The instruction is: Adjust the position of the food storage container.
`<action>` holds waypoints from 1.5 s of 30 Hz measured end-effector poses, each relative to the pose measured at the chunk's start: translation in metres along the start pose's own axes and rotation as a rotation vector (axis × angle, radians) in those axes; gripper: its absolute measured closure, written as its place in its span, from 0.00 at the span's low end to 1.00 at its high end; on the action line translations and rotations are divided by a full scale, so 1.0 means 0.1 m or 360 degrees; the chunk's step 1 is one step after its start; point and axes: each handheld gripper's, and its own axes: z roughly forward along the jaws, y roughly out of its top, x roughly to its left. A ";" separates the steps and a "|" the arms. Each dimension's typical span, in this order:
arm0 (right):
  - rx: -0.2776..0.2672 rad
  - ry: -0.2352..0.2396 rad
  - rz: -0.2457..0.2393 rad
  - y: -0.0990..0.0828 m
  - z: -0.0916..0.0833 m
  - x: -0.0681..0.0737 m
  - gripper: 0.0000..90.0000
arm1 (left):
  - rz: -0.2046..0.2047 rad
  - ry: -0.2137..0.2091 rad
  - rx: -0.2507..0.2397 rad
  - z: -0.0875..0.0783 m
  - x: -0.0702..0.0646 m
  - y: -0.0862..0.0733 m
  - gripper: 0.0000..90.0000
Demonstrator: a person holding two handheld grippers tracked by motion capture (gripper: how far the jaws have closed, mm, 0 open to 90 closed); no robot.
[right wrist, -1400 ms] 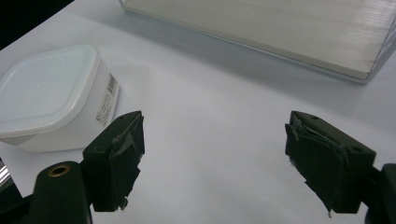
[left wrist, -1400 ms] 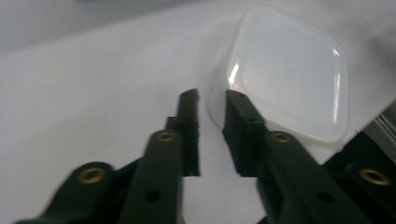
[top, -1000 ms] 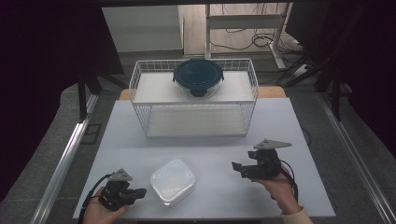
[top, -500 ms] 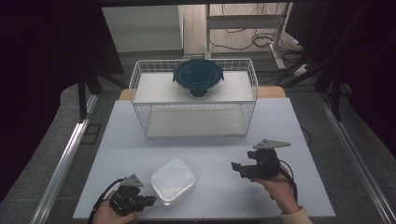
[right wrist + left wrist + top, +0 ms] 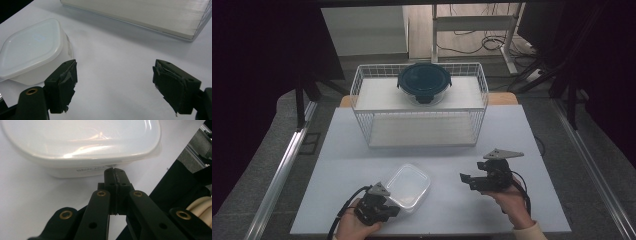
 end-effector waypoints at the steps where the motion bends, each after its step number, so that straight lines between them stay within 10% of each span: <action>1: -0.0001 0.0001 0.0001 0.00 0.00 0.00 0.22 | -0.0001 -0.0004 -0.0003 0.02 -0.01 0.02 1.00; 24: 0.0004 0.0008 0.0009 0.00 0.00 -0.01 0.22 | -0.0016 -0.0004 -0.0043 0.26 -0.08 0.29 1.00; 32: 0.0000 -0.0005 0.0017 0.00 -0.03 -0.05 0.22 | -0.0009 -0.0015 -0.0124 -0.03 -0.14 0.17 1.00; 38: -0.0014 -0.0014 0.0027 0.01 -0.06 -0.07 0.22 | -0.0145 0.0092 -0.0285 -0.45 0.15 0.07 1.00; 45: -0.0030 -0.0012 0.0041 0.02 -0.08 -0.08 0.22 | -0.0261 0.0145 -0.0292 -0.49 0.50 0.14 1.00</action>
